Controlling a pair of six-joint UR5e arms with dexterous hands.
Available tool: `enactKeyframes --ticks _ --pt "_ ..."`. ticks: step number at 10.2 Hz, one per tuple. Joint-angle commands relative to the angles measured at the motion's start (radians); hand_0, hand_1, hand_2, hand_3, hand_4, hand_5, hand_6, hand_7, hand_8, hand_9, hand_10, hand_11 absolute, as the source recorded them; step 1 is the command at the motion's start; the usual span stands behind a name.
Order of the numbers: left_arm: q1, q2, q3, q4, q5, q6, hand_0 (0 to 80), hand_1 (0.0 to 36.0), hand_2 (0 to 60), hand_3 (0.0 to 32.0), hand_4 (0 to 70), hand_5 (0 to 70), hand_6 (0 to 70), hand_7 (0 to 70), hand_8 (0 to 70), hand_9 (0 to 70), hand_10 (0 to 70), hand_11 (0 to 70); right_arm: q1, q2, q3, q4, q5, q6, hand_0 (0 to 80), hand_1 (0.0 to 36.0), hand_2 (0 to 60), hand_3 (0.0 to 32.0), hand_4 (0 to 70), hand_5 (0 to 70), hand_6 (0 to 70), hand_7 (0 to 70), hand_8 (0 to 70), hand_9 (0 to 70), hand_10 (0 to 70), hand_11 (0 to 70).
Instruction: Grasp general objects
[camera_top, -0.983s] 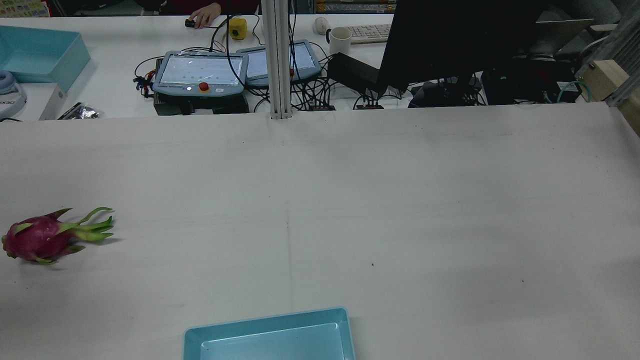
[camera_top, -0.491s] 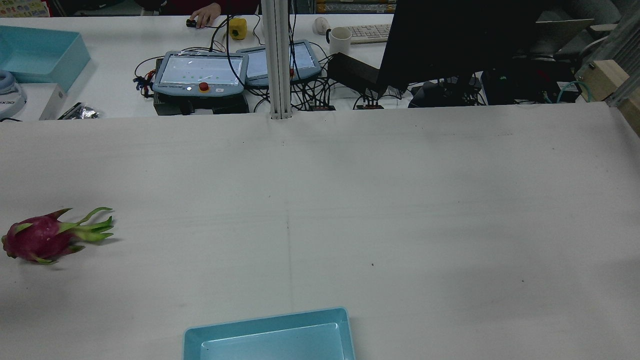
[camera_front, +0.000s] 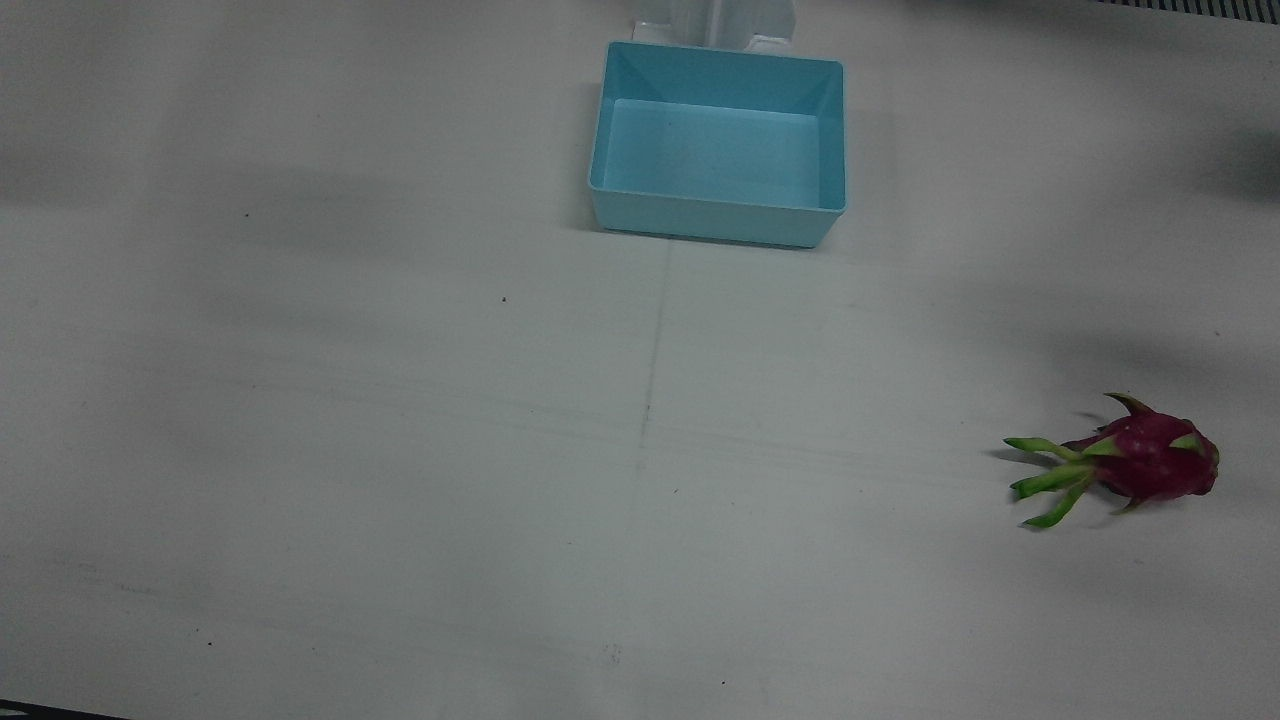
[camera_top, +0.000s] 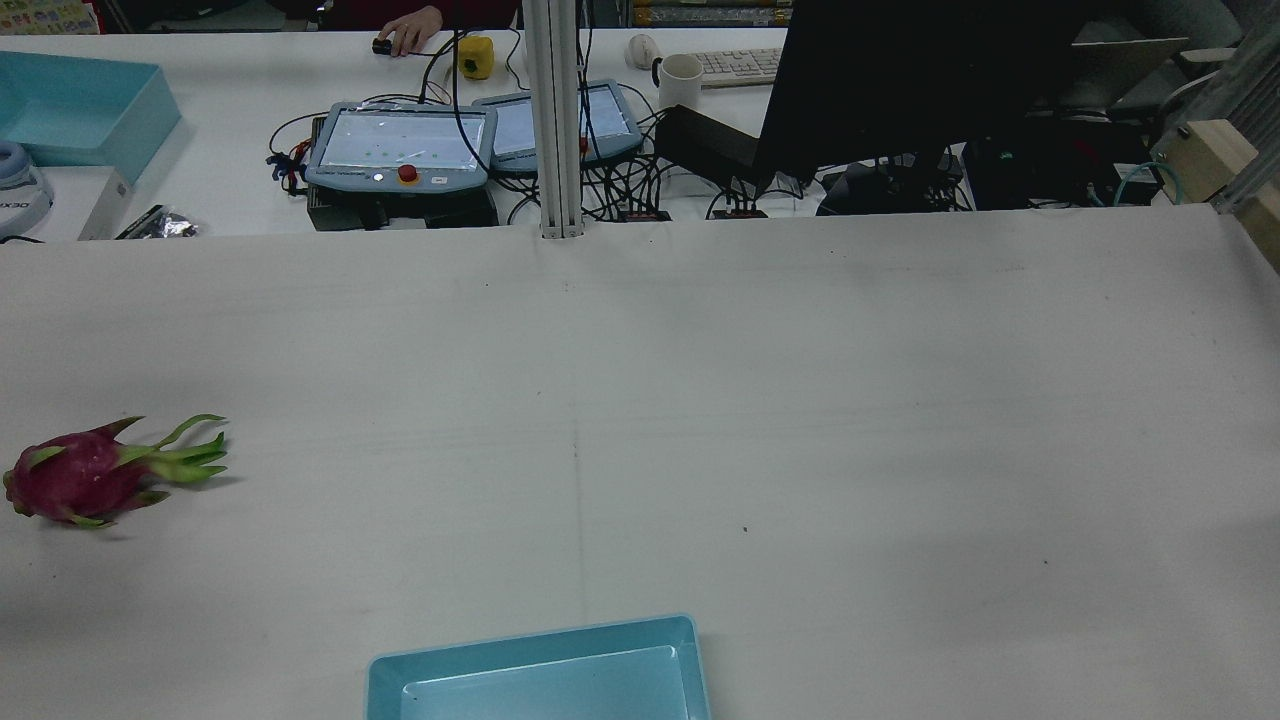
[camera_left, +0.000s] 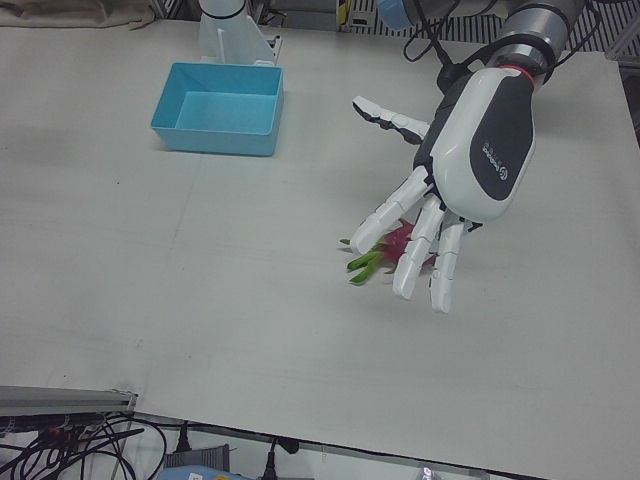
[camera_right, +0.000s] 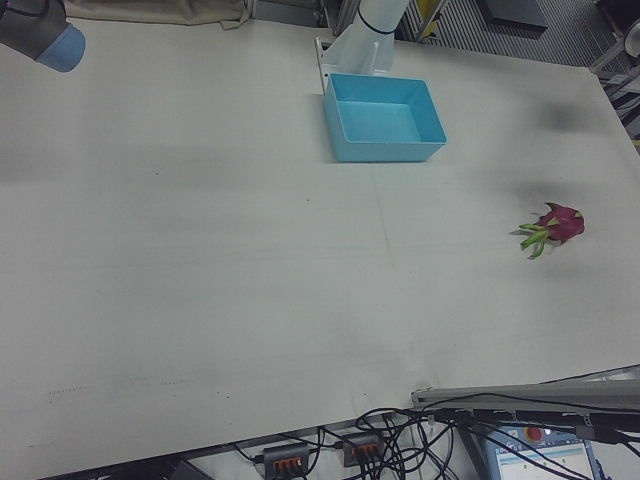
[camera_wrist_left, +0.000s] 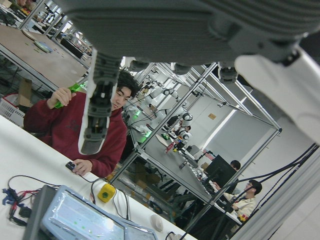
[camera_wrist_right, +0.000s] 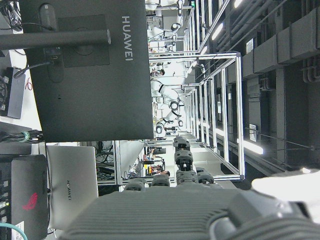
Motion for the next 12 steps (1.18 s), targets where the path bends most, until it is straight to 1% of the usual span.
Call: enactKeyframes --ticks 1,2,3,4,5,6,7,8,9,10,11,12 --pt "0.023 -0.001 0.027 -0.052 -0.037 -0.014 75.5 14.2 0.0 32.0 0.0 0.0 0.0 0.0 0.0 0.0 25.7 39.7 0.0 0.0 0.001 0.0 0.0 0.0 0.0 0.0 0.0 0.0 0.0 0.0 0.0 0.0 0.0 0.0 0.0 0.0" --pt "0.084 -0.002 0.07 -0.087 -0.03 -0.044 80.0 28.1 0.0 32.0 0.0 0.0 0.0 0.0 0.0 0.0 13.7 24.0 0.0 0.0 0.001 0.0 0.0 0.0 0.0 0.0 0.0 0.0 0.0 0.0 0.0 0.0 0.0 0.0 0.0 0.0" --pt "0.149 0.008 0.089 -0.112 -0.009 -0.052 80.0 34.1 0.0 32.0 0.0 0.0 0.0 0.0 0.0 0.0 10.2 19.1 0.0 0.0 -0.001 0.0 0.0 0.0 0.0 0.0 0.0 0.0 0.0 0.0 0.0 0.0 0.0 0.0 0.0 0.0" --pt "0.186 0.034 0.074 -0.093 0.031 -0.029 80.0 36.0 42.4 32.0 0.0 0.0 0.0 0.0 0.0 0.0 0.5 2.8 0.0 0.0 0.001 0.0 0.0 0.0 0.0 0.0 0.0 0.0 0.0 0.0 0.0 0.0 0.0 0.0 0.0 0.0" --pt "0.186 0.038 0.008 0.023 0.026 0.062 80.0 36.0 60.0 32.0 0.0 0.0 0.0 0.0 0.0 0.0 0.0 0.0 0.0 0.0 0.001 0.0 0.0 0.0 0.0 0.0 0.0 0.0 0.0 0.0 0.0 0.0 0.0 0.0 0.0 0.0" --pt "0.188 0.032 -0.054 0.138 0.008 0.181 80.0 26.7 0.0 32.0 0.0 0.0 0.0 0.0 0.0 0.0 0.0 0.0 0.0 0.0 0.001 0.0 0.0 0.0 0.0 0.0 0.0 0.0 0.0 0.0 0.0 0.0 0.0 0.0 0.0 0.0" --pt "0.188 0.028 -0.054 0.165 0.002 0.208 65.1 15.4 0.0 32.0 0.0 0.0 0.0 0.0 0.0 0.0 0.0 0.0 0.0 0.0 0.001 0.0 0.0 0.0 0.0 0.0 0.0 0.0 0.0 0.0 0.0 0.0 0.0 0.0 0.0 0.0" --pt "0.189 0.028 -0.037 0.203 -0.003 0.216 55.6 11.0 0.0 32.0 0.0 0.0 0.0 0.0 0.0 0.0 0.0 0.0 0.0 0.0 -0.001 0.0 0.0 0.0 0.0 0.0 0.0 0.0 0.0 0.0 0.0 0.0 0.0 0.0 0.0 0.0" --pt "0.189 0.028 -0.032 0.239 -0.004 0.262 48.3 6.7 0.0 32.0 0.0 0.0 0.0 0.0 0.0 0.0 0.0 0.0 0.0 0.0 -0.001 0.0 0.0 0.0 0.0 0.0 0.0 0.0 0.0 0.0 0.0 0.0 0.0 0.0 0.0 0.0" --pt "0.2 0.028 -0.026 0.298 -0.042 0.323 48.0 7.3 0.0 32.0 0.0 0.0 0.0 0.0 0.0 0.0 0.0 0.0 0.0 0.0 -0.001 0.0 0.0 0.0 0.0 0.0 0.0 0.0 0.0 0.0 0.0 0.0 0.0 0.0 0.0 0.0" --pt "0.261 0.028 -0.011 0.32 -0.073 0.33 47.5 7.3 0.0 32.0 0.0 0.0 0.0 0.0 0.0 0.0 0.0 0.0 0.0 0.0 -0.001 0.0 0.0 0.0 0.0 0.0 0.0 0.0 0.0 0.0 0.0 0.0 0.0 0.0 0.0 0.0" --pt "0.317 0.028 -0.008 0.329 -0.119 0.325 47.9 7.8 0.0 32.0 0.0 0.0 0.0 0.0 0.0 0.0 0.0 0.0 0.0 0.0 -0.001 0.0 0.0 0.0 0.0 0.0 0.0 0.0 0.0 0.0 0.0 0.0 0.0 0.0 0.0 0.0"
